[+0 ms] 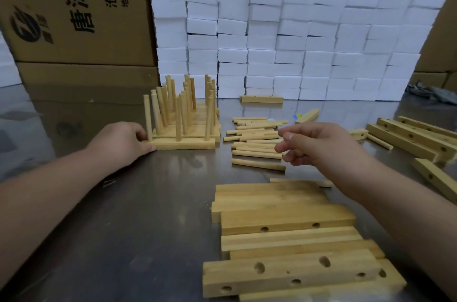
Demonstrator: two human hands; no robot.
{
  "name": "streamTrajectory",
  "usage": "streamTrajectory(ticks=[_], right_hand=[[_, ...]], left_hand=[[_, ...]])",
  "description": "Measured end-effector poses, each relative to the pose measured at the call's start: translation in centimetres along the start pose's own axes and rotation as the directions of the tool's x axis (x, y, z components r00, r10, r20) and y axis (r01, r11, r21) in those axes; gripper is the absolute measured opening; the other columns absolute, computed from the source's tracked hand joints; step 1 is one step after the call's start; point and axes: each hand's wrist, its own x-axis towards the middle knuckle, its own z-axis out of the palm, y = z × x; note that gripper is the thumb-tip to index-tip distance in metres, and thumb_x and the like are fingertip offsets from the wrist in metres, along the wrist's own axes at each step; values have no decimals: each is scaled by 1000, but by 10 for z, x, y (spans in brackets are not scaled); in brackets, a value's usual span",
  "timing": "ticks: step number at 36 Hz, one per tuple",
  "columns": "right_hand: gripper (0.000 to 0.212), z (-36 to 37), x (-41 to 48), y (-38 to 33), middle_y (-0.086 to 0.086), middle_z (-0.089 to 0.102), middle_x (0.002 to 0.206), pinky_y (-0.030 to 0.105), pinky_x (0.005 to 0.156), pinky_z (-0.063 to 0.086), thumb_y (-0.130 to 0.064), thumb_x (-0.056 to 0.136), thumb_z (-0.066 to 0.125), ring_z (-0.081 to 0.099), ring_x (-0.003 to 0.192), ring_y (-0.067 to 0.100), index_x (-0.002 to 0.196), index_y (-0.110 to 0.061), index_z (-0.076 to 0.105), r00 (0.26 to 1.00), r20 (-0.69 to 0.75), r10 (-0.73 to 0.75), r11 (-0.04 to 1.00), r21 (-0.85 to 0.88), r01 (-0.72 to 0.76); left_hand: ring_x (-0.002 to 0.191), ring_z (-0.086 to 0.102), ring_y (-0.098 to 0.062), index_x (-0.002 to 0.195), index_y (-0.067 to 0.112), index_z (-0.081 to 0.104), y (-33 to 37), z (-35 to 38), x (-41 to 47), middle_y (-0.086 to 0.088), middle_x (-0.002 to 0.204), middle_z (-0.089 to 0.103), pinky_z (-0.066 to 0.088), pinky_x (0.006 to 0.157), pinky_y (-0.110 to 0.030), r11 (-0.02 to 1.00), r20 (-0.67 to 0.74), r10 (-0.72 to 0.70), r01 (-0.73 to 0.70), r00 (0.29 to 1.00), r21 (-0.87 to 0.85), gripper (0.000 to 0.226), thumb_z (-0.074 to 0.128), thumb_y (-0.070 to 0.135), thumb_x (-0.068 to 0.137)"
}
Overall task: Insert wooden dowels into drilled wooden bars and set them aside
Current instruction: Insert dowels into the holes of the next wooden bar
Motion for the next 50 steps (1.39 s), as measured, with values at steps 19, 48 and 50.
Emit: streamTrajectory(ticks=[19,48,50], right_hand=[[12,-2,1,1,-8,72,73,20,61,48,-22,91,56,64,60,2,88,-26,67,1000,-10,20,997,-71,-20],[17,-6,5,14,-14,68,79,22,65,44,-31,91,54,60,78,1,78,-36,63,998,7,65,927,-372,-58],[16,-6,6,14,-14,68,80,23,65,44,-32,91,54,60,78,1,79,-36,63,998,6,66,925,-374,-59]], left_hand=[[84,53,-18,89,22,63,7,11,7,1,89,59,40,66,-29,996,-29,-64,62,998,-61,22,71,39,77],[84,50,-20,101,18,61,20,13,1,-1,92,55,39,65,-30,992,-38,-103,106,994,76,37,63,49,80],[84,50,-20,102,18,61,22,13,1,-2,92,56,38,64,-30,991,-33,-105,108,994,79,37,63,48,81]])
